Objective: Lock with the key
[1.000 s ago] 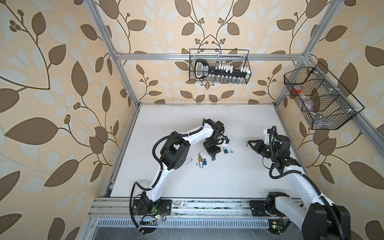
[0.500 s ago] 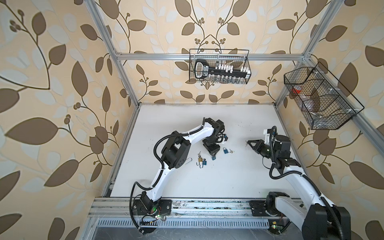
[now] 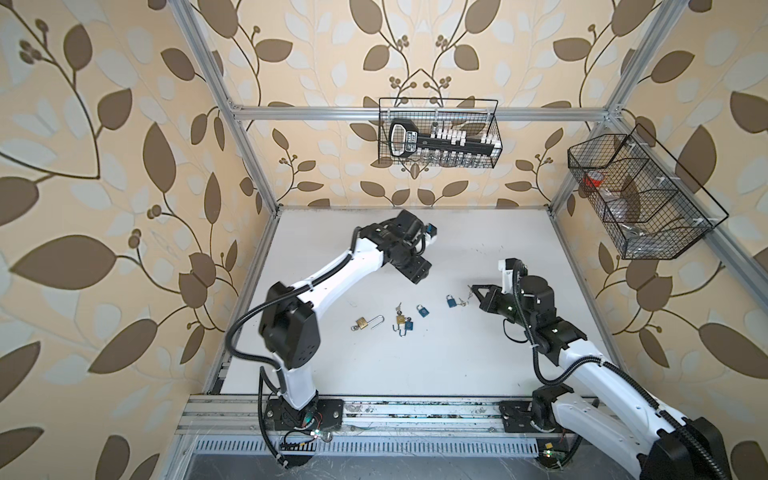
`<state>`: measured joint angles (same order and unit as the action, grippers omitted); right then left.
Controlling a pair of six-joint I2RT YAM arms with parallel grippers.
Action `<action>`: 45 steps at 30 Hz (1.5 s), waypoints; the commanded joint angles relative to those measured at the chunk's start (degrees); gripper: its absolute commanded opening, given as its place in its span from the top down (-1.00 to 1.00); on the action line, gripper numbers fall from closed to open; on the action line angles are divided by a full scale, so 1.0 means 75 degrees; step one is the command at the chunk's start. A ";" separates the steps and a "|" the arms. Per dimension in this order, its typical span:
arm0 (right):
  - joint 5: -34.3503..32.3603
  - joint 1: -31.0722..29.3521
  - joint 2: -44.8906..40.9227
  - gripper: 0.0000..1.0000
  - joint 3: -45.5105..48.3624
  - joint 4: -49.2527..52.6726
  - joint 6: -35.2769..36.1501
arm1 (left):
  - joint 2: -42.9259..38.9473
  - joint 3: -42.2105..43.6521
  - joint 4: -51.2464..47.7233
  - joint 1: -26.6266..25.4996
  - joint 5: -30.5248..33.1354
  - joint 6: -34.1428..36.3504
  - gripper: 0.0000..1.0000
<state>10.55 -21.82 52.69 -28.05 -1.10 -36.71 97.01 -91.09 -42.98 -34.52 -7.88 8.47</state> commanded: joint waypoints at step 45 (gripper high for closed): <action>-0.2280 -0.2094 0.5198 0.49 -0.1610 -0.1021 -0.0027 | -0.1666 0.1821 0.2049 0.1100 -0.0238 -0.1716 -0.75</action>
<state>-5.80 -37.54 92.23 -38.59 -10.04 -38.28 85.47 -76.93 -28.47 -27.27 -10.00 -3.38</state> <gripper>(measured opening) 0.241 0.876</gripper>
